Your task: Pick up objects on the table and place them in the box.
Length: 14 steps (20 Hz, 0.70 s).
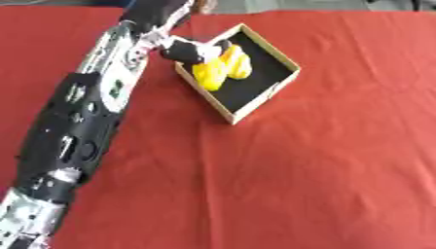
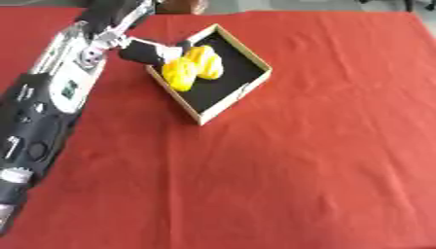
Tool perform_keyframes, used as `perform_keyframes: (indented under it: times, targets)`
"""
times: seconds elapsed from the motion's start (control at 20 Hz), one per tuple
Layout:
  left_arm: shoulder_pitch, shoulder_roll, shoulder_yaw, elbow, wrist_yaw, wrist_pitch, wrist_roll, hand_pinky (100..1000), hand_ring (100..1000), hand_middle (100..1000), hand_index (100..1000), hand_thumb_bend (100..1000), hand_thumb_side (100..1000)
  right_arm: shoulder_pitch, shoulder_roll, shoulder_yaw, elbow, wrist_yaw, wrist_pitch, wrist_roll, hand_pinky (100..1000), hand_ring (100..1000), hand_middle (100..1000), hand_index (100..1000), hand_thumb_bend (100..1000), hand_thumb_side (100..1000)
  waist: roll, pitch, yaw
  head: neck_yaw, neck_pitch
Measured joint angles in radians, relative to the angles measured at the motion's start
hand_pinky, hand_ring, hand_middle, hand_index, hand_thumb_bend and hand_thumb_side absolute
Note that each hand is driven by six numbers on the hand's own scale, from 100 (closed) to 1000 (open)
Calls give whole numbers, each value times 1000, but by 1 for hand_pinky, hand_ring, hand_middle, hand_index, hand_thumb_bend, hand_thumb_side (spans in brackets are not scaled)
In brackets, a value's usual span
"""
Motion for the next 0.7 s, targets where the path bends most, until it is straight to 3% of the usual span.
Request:
perform_keyframes:
  times: [0.3, 0.45, 0.55, 0.7]
  targets:
    - [177, 152, 83, -322, 449, 86, 60, 891, 840, 829, 876, 100, 632, 19, -48, -26, 0, 10, -37, -44, 916, 840, 616, 773, 100, 512, 7, -12, 62, -52, 12]
    - [273, 237, 151, -473, 683, 100, 147, 875, 822, 814, 848, 100, 599, 27, -68, -35, 0, 17, -58, -66, 912, 837, 617, 773, 100, 510, 6, -18, 87, -73, 19]
    - [339, 291, 194, -545, 815, 92, 218, 866, 815, 807, 848, 100, 571, 35, -81, -40, 0, 21, -70, -79, 910, 835, 617, 773, 100, 509, 6, -23, 103, -83, 20]
    - [433, 364, 245, -591, 953, 26, 305, 862, 816, 805, 848, 100, 551, 48, -98, -48, 0, 36, -87, -97, 909, 834, 618, 774, 100, 509, 6, -26, 122, -93, 25]
